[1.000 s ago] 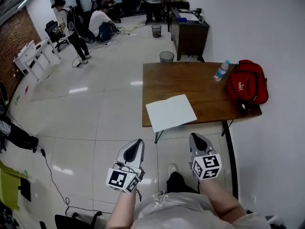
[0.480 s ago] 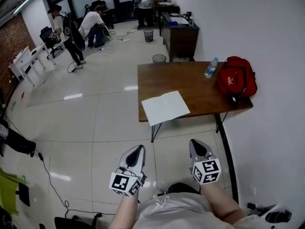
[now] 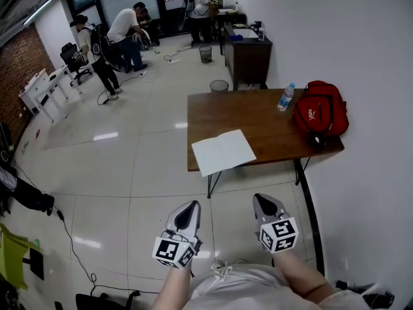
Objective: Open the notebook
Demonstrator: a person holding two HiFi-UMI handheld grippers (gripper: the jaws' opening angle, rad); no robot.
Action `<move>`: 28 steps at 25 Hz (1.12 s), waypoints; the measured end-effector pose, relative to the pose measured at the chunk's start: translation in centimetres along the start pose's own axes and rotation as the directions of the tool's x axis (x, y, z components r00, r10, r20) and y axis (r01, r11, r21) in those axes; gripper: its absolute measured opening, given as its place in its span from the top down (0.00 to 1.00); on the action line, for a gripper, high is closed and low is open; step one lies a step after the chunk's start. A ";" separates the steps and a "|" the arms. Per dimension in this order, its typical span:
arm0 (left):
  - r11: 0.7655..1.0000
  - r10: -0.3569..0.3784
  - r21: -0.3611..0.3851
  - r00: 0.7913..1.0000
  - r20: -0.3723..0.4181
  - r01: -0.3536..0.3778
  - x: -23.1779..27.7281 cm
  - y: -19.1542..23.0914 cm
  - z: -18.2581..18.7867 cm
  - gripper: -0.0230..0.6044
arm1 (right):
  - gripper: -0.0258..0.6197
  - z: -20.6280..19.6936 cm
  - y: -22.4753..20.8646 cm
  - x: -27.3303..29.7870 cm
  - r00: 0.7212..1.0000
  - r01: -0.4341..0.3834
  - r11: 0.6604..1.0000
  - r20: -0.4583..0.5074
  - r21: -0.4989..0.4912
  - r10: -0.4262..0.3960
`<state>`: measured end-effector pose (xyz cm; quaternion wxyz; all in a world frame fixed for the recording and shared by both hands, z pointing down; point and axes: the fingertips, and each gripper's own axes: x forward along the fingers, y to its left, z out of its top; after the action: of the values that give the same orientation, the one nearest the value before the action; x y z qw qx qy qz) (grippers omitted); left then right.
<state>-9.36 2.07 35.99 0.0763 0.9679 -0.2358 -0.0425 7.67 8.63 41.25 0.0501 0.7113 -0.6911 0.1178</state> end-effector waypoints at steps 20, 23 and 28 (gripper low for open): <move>0.999 -0.026 0.021 0.999 -0.032 0.027 1.4 -3.0 -1.2 0.95 | 0.95 -0.5 -0.8 -1.4 1.000 -0.026 1.000 -0.011 0.004 0.026; 0.997 -0.034 0.074 0.998 -0.057 0.038 1.4 -3.5 -1.4 0.95 | 0.95 -0.2 -0.5 -1.5 1.000 -0.029 1.000 -0.004 -0.011 0.029; 0.996 -0.041 0.075 0.998 -0.050 0.045 1.6 -3.7 -1.3 0.95 | 0.95 0.5 -0.2 -1.4 0.999 -0.038 0.999 0.010 -0.035 0.038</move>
<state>-6.13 4.74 36.61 0.0440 0.9757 -0.2145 -0.0116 7.85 9.92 40.44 0.0564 0.6976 -0.7068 0.1028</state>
